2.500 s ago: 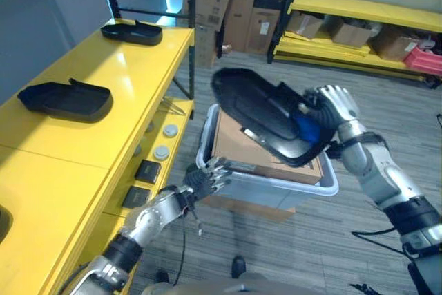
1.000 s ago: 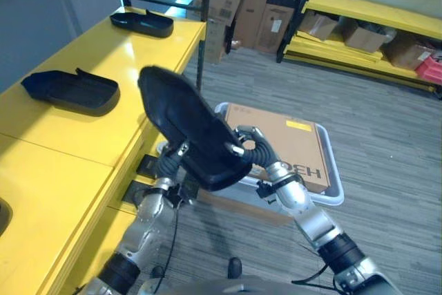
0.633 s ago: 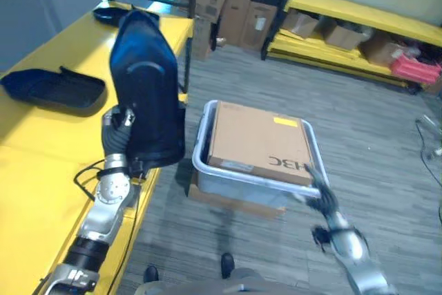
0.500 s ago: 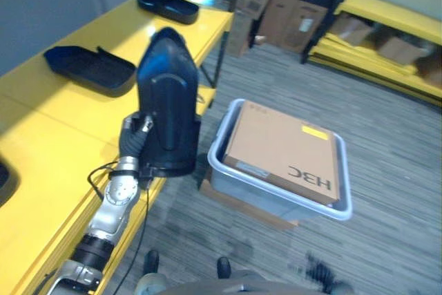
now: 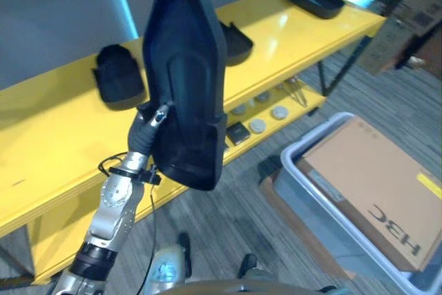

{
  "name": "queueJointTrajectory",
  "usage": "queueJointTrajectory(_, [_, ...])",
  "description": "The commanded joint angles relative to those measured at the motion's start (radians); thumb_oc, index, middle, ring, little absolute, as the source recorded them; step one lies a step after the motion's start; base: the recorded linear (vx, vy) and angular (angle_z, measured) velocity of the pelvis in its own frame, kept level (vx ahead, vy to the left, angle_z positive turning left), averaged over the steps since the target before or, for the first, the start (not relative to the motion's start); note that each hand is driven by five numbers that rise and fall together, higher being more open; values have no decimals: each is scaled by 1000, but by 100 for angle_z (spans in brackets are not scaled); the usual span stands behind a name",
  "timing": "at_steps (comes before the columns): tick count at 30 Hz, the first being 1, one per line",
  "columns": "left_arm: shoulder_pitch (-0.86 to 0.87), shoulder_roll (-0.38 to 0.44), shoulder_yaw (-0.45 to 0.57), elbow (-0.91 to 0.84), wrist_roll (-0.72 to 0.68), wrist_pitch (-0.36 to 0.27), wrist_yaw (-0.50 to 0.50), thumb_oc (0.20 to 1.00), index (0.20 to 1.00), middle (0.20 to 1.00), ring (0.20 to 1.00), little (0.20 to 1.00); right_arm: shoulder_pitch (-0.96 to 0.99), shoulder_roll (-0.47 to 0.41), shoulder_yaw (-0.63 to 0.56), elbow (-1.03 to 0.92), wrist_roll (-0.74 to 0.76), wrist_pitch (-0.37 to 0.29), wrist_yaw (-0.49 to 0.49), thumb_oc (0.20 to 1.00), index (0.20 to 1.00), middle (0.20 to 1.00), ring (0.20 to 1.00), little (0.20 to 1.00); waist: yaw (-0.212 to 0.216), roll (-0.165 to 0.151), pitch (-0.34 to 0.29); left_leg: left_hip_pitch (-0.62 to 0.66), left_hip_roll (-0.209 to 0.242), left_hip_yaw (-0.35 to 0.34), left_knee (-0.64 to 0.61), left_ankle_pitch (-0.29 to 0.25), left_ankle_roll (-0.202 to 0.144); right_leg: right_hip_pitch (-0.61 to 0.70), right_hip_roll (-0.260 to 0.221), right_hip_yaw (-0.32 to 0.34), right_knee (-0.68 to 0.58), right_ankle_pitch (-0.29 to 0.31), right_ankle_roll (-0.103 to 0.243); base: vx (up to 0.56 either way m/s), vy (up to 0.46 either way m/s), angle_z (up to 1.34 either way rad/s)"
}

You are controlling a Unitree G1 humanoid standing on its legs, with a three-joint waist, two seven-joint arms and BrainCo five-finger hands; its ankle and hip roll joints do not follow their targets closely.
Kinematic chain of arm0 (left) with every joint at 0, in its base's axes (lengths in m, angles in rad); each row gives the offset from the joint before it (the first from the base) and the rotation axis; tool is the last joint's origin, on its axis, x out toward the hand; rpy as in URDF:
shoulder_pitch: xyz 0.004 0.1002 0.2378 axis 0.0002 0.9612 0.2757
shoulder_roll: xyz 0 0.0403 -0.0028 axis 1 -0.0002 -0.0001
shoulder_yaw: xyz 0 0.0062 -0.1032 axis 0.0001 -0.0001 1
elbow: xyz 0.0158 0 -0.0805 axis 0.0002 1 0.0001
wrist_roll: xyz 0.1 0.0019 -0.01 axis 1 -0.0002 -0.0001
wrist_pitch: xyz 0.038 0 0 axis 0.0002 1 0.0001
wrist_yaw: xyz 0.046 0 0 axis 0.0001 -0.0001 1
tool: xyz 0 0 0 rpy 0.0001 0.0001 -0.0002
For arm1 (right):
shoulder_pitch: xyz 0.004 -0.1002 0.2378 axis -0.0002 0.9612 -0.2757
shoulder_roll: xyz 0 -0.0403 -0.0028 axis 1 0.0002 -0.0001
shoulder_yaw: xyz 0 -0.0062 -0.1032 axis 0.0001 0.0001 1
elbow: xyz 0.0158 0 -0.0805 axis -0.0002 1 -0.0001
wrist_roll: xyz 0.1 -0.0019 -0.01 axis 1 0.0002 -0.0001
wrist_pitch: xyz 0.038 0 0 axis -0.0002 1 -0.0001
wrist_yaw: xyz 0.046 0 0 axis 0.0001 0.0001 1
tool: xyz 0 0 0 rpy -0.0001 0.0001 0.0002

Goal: Move parts from the plastic box to the shelf.

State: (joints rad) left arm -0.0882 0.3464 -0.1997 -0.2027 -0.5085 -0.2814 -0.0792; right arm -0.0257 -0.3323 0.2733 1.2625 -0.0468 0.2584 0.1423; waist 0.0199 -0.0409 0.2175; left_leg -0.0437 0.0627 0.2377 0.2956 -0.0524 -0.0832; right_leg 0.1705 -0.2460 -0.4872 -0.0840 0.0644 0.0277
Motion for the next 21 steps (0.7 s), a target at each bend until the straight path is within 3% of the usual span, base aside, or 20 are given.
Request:
queueJointTrajectory(1, [-57,17,15,-104,14,-17,45,200,200,200,200,200,-81,16,-8,104,-14,-14,-20,1000,1000,1000,1000,1000,10,26,-103,142,69,18,-138,98,-16,-113,123,39,1,30,24,-123,132,218])
queueJointTrajectory(2, [-57,17,15,-104,14,-17,45,200,200,200,200,200,-81,16,-8,104,-14,-14,-20,1000,1000,1000,1000,1000,10,26,-103,143,69,18,-138,98,-16,-112,123,39,1,30,24,-157,263,231])
queueJointTrajectory(4, [-48,27,-15,-106,41,-27,69,200,200,200,200,200,-100,8,-22,109,8,-18,-24,1000,1000,1000,1000,1000,4,49,-136,212,118,50,-216,119,-58,-112,122,15,4,15,41,-61,328,135])
queueJointTrajectory(6, [-41,34,-29,-113,43,-32,76,200,200,200,200,200,-111,6,-27,110,20,-17,-20,1000,1000,1000,1000,1000,6,59,-144,229,136,65,-261,143,-71,-111,116,2,4,17,47,-83,347,69])
queueJointTrajectory(7, [-34,48,-44,-116,26,-45,68,200,200,200,200,200,-123,5,-35,115,33,-17,-13,1000,1000,1000,1000,1000,10,72,-152,237,159,98,-309,178,-86,-108,96,-16,6,24,61,-121,413,71])
queueJointTrajectory(10, [-33,67,-58,-109,18,-58,48,200,200,200,200,200,-134,7,-43,118,30,-5,-30,1000,1000,1000,1000,1000,18,82,-155,226,160,128,-340,185,-84,-98,69,-31,8,37,78,-79,350,67])
queueJointTrajectory(12, [-35,87,-69,-97,-2,-56,38,200,200,200,200,200,-145,14,-45,124,38,-9,-78,1000,1000,1000,1000,1000,30,82,-148,209,137,123,-341,145,-59,-91,28,-28,11,69,111,20,416,74])
queueJointTrajectory(13, [-36,118,-63,-80,-27,-52,13,200,200,200,200,200,-156,40,-57,119,121,-67,-196,1000,1000,1000,1000,1000,51,79,-136,199,94,122,-329,76,-19,-86,-37,-42,20,132,147,53,496,54])
queueJointTrajectory(15, [-39,137,-50,-76,-36,-43,-2,200,200,200,200,200,-161,67,-77,78,162,-90,-315,1000,1000,1000,1000,1000,53,84,-125,202,54,108,-340,42,16,-99,-75,-19,72,134,150,18,363,9])
queueJointTrajectory(16, [-45,140,-49,-77,-46,-34,-6,200,200,200,200,200,-157,73,-84,57,154,-108,-365,1000,1000,1000,1000,1000,43,84,-117,187,40,107,-341,58,36,-124,-82,-3,104,136,128,-32,276,-3])
queueJointTrajectory(17, [-61,142,-59,-70,-63,-27,-8,200,200,200,200,200,-143,75,-91,33,150,-124,-400,1000,1000,1000,1000,1000,23,92,-110,174,31,71,-347,62,53,-155,-54,59,153,108,111,-41,244,8])
queueJointTrajectory(19, [-79,145,-77,-49,-81,-38,-12,200,200,200,200,200,-127,77,-97,11,163,-144,-419,1000,1000,1000,1000,1000,-3,98,-98,166,20,42,-349,61,73,-191,-3,115,210,68,97,19,200,32])
queueJointTrajectory(20, [-88,144,-92,-29,-86,-55,-14,200,200,200,200,200,-120,79,-99,-3,172,-150,-421,1000,1000,1000,1000,1000,-24,99,-86,168,8,26,-351,56,86,-206,59,141,238,26,89,63,232,77])
queueJointTrajectory(21, [-87,137,-109,-8,-61,-90,-3,200,200,200,200,200,-106,76,-95,-12,179,-137,-405,1000,1000,1000,1000,1000,-52,97,-73,179,-18,8,-361,54,93,-217,150,167,237,-12,66,74,228,75])
